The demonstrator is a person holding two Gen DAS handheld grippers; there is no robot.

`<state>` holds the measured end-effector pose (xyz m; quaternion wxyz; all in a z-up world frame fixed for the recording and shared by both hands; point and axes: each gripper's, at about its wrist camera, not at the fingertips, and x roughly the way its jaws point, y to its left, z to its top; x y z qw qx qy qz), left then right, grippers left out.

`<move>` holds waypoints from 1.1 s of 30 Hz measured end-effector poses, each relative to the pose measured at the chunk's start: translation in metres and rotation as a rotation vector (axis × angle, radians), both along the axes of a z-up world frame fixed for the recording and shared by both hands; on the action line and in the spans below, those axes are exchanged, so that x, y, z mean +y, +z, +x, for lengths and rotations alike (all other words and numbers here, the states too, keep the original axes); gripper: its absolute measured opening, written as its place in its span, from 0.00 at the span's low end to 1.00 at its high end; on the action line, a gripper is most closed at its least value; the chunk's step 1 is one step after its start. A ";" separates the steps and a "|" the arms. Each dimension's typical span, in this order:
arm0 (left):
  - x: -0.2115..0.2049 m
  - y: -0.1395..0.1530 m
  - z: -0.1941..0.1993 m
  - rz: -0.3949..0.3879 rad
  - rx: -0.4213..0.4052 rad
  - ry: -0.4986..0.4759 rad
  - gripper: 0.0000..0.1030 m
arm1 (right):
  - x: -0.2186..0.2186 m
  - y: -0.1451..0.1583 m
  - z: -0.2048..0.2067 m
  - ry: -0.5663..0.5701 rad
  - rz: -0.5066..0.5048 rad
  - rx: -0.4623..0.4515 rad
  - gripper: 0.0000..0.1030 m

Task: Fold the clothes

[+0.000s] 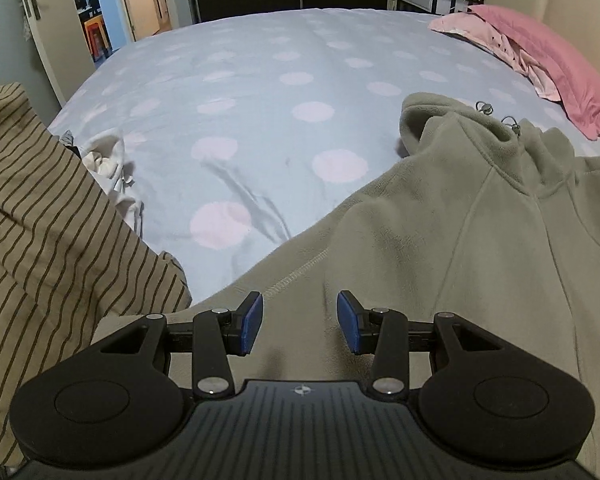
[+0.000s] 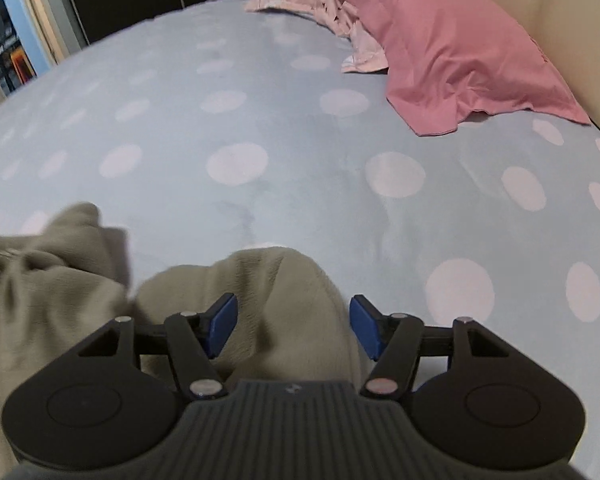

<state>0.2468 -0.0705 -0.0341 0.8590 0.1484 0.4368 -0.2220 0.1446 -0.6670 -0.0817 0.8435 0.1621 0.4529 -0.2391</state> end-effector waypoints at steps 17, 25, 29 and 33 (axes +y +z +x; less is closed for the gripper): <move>0.020 0.020 -0.016 0.018 -0.044 0.036 0.38 | -0.016 0.090 -0.162 -0.279 -0.234 -0.230 0.12; 0.036 0.029 -0.021 0.018 -0.043 0.086 0.38 | -0.014 0.016 -0.298 -0.432 -0.021 -0.076 0.12; 0.040 0.033 -0.022 0.018 -0.045 0.107 0.38 | -0.014 -0.023 -0.334 -0.459 0.151 -0.049 0.15; 0.041 0.034 -0.026 0.021 -0.049 0.106 0.38 | -0.007 -0.020 -0.350 -0.418 0.194 -0.039 0.23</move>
